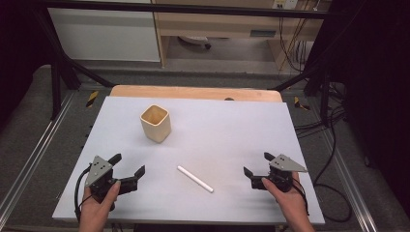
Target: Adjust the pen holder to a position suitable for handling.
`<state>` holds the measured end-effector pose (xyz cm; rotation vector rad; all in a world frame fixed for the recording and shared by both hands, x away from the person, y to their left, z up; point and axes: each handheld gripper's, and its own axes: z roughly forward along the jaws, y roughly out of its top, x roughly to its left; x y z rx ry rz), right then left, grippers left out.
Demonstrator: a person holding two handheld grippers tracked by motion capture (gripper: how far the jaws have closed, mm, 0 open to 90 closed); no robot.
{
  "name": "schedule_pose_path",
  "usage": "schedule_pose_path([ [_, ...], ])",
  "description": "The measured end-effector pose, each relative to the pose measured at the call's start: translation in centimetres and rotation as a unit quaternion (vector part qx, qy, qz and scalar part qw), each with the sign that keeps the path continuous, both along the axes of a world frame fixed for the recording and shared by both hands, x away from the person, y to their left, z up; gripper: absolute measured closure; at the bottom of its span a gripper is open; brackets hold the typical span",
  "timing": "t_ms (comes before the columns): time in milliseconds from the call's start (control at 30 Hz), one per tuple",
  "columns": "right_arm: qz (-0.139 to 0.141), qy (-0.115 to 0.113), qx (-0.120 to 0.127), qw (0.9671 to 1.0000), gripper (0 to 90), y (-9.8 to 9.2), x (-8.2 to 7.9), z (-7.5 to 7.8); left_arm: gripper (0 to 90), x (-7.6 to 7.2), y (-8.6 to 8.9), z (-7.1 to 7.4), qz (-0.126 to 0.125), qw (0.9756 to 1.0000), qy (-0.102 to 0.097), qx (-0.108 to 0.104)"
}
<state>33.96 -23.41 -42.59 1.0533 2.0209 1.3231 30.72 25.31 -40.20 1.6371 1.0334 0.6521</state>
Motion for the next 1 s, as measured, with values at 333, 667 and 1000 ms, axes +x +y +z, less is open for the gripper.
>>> schedule_pose_path([
  [333,0.047,0.017,-0.013,0.9987,5.6,2.3,-0.4,0.6,4.7,0.0,-0.2,0.0,-0.001,1.0,0.002,0.002],
  [667,0.083,0.043,-0.035,0.995,4.3,4.9,0.0,0.3,4.7,0.0,-0.2,-0.1,-0.002,1.0,0.004,0.005],
  [1000,0.119,0.078,-0.053,0.9884,4.6,7.1,0.4,-0.2,4.7,0.0,-0.2,-0.1,-0.003,1.0,0.005,0.006],
])
